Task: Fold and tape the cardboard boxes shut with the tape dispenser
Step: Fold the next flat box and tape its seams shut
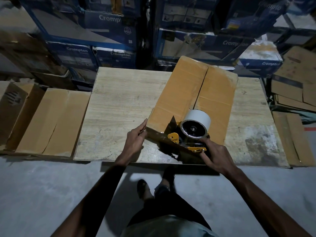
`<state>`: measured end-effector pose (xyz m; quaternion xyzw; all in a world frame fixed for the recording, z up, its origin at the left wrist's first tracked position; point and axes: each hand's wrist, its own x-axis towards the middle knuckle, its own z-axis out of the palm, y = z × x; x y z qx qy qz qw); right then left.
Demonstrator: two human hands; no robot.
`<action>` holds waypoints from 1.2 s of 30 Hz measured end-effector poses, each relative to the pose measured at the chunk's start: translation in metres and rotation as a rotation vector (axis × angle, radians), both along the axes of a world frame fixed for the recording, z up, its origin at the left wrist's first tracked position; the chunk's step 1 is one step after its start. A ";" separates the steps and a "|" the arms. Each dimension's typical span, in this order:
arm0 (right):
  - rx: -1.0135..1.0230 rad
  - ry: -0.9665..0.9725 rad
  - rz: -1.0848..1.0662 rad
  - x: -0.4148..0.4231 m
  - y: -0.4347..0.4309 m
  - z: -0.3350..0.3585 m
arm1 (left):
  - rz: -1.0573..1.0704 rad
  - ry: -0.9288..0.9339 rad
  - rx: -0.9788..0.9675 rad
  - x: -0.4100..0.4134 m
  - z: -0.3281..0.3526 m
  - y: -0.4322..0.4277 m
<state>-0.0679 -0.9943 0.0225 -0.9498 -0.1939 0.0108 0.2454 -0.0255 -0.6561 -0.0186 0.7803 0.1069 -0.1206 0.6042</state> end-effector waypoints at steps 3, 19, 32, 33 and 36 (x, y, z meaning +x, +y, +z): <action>-0.011 0.012 -0.004 -0.001 0.001 0.002 | -0.228 -0.168 0.374 -0.006 0.001 -0.001; -0.215 -0.016 0.207 0.011 -0.008 0.022 | -0.443 -0.420 0.933 -0.005 -0.018 -0.019; -0.238 0.049 0.149 -0.032 -0.109 0.031 | -0.440 -0.412 1.006 -0.001 -0.030 -0.014; -0.230 0.053 0.142 -0.034 -0.112 0.030 | -0.433 -0.426 0.998 -0.002 -0.030 -0.016; -0.250 0.061 0.152 -0.033 -0.115 0.029 | -0.367 -0.432 0.994 -0.008 -0.028 -0.028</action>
